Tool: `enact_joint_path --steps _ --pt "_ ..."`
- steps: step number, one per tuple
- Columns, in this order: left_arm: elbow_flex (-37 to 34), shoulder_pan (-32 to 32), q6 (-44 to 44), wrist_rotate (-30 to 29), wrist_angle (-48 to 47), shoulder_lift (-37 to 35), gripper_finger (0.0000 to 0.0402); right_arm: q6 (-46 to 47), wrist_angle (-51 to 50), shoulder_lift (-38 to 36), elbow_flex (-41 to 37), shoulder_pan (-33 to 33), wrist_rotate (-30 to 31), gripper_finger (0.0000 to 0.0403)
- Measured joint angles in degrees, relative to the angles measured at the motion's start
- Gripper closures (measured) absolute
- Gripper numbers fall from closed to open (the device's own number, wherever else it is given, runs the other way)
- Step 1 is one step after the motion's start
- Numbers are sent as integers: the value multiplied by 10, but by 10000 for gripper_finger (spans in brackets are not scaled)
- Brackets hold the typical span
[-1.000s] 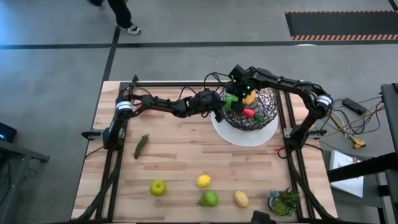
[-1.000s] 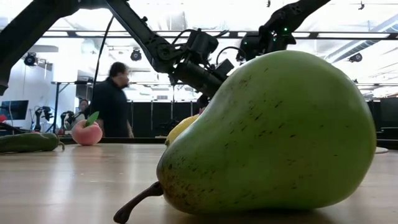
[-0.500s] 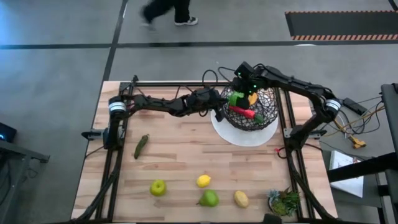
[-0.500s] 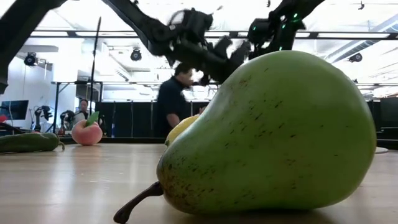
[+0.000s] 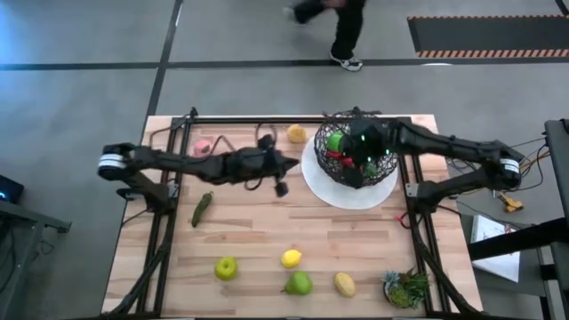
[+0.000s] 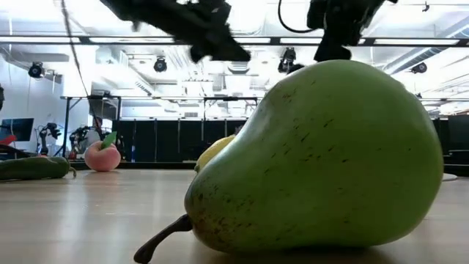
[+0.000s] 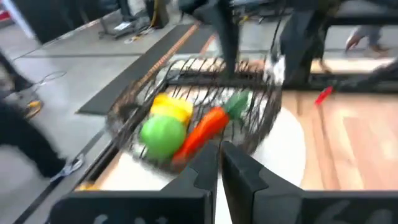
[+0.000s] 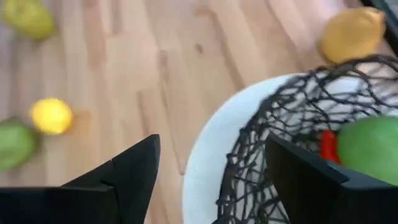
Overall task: Build produce basket
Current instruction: Put the yellow pear into the black wire basket
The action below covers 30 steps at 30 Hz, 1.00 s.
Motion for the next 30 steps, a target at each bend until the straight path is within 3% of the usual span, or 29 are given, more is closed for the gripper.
enact_joint_path --steps 4,9,14,17,22,30 --pt "-90 -19 -37 -51 14 -54 398 0 104 -6 -51 44 107 133" --pt "-182 -27 -105 -62 50 -102 398 9 239 39 -68 46 150 133" --pt "-250 -28 -142 -67 102 -115 398 -17 329 130 -21 25 257 133" --pt "-266 -28 -152 -71 109 -118 398 -56 331 197 37 2 292 135" --pt "-273 -28 -152 -71 109 -119 398 -36 275 315 150 -46 263 141" --pt "-273 -28 -151 -71 106 -118 398 -33 65 467 367 -115 188 142"
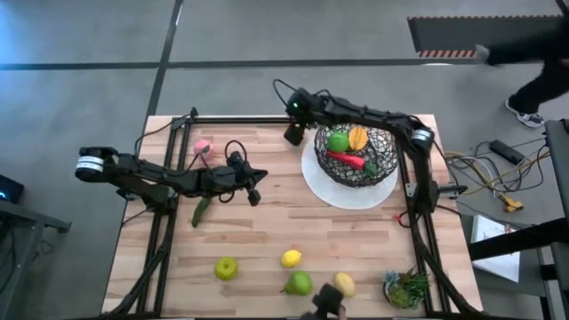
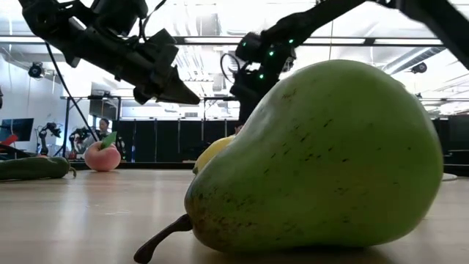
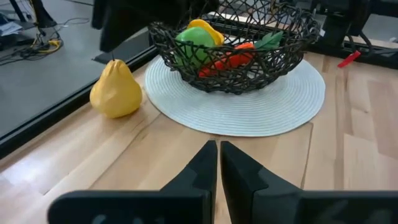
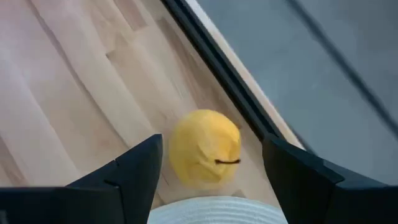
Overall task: Build produce basket
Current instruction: Put the yellow pear into the black wire basket
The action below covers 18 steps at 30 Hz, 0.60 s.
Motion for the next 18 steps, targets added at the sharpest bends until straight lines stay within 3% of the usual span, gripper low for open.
enact_joint_path --steps 9,18 --pt "-6 0 0 1 -1 0 398 53 -104 84 113 -41 -23 142" --pt "-6 0 0 1 -1 0 398 66 -138 101 127 -43 -35 166"
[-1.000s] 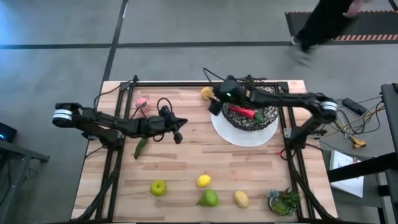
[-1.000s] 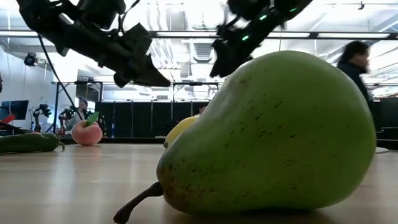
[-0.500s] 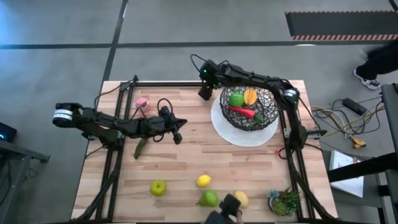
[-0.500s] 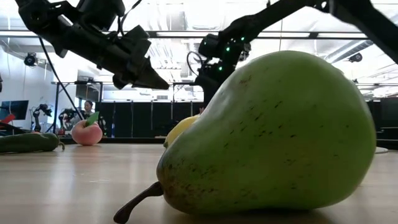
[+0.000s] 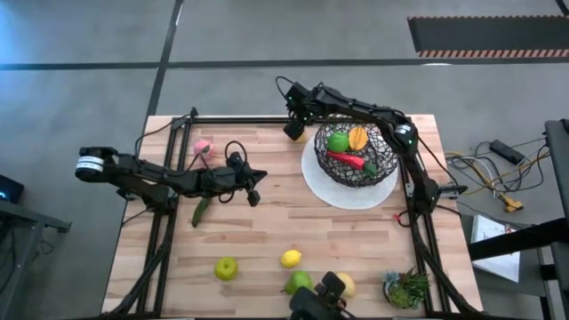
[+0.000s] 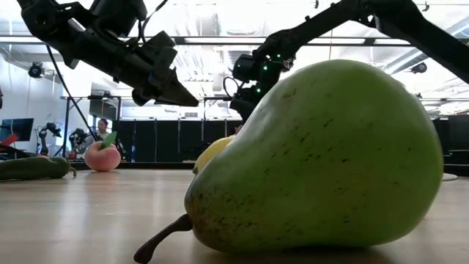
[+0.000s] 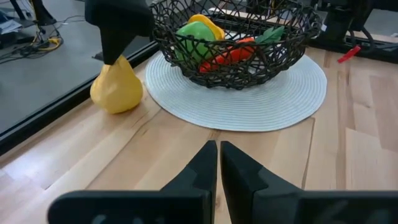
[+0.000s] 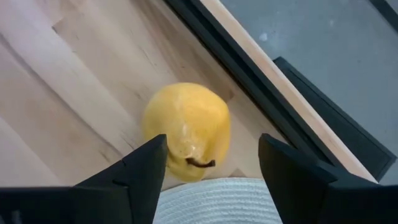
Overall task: Build produce basket
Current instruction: Put the yellow pear into the black wire basket
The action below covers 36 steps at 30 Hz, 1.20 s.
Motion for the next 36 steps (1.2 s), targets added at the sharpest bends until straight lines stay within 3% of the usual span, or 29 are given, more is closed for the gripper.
enact_joint_path --steps 10,22,29,36 --pt "0 0 0 0 0 0 398 0 -1 -2 -1 0 -13 238" --pt "0 0 0 0 0 0 398 -39 -1 -5 -1 7 -10 385" --pt "0 0 0 1 -5 0 398 -74 11 -61 -4 29 -8 392" --pt "0 0 0 1 -5 0 398 -84 47 -202 -86 52 -8 392"
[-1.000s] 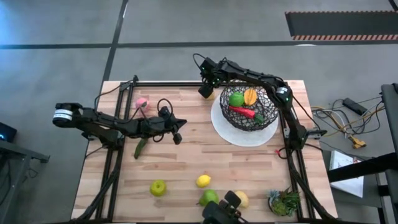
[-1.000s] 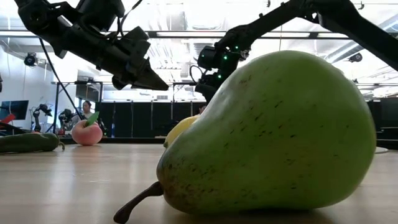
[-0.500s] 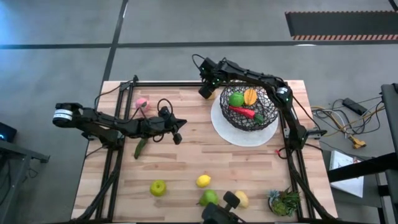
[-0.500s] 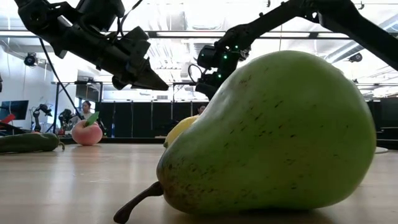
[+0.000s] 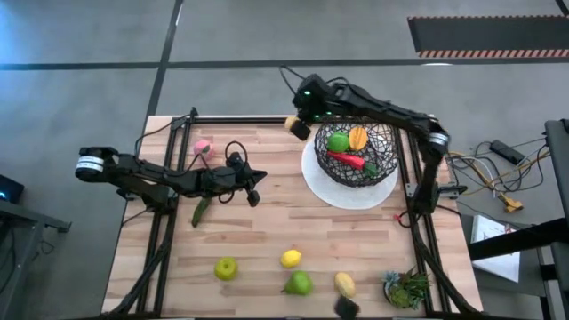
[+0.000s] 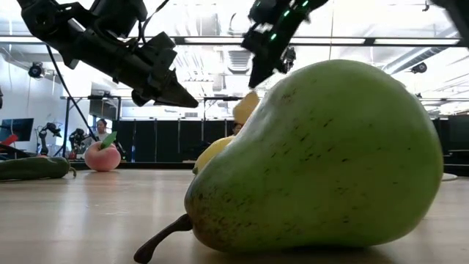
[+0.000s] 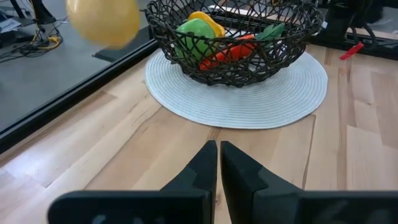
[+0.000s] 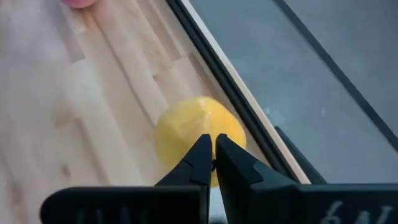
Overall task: Build produce basket
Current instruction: Put the yellow pear into the black wire basket
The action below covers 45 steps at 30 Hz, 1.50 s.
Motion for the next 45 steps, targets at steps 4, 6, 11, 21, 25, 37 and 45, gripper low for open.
enact_joint_path --steps 4,6,11,21,25,37,45 --pt "0 0 0 0 0 0 398 20 -6 -100 -80 0 0 392" --pt "0 0 0 0 0 0 398 37 -8 -153 -124 0 1 392" --pt "0 0 0 0 5 0 398 83 -8 -272 -245 0 0 392" --pt "0 0 0 0 9 0 398 169 -5 -396 -469 0 106 392" --pt "0 0 -1 0 9 0 398 194 -5 -410 -511 -5 189 392" --pt "0 0 -2 0 8 0 398 175 34 -379 -575 -75 197 392" --pt "0 0 -2 0 8 0 398 127 69 -363 -588 -95 197 388"
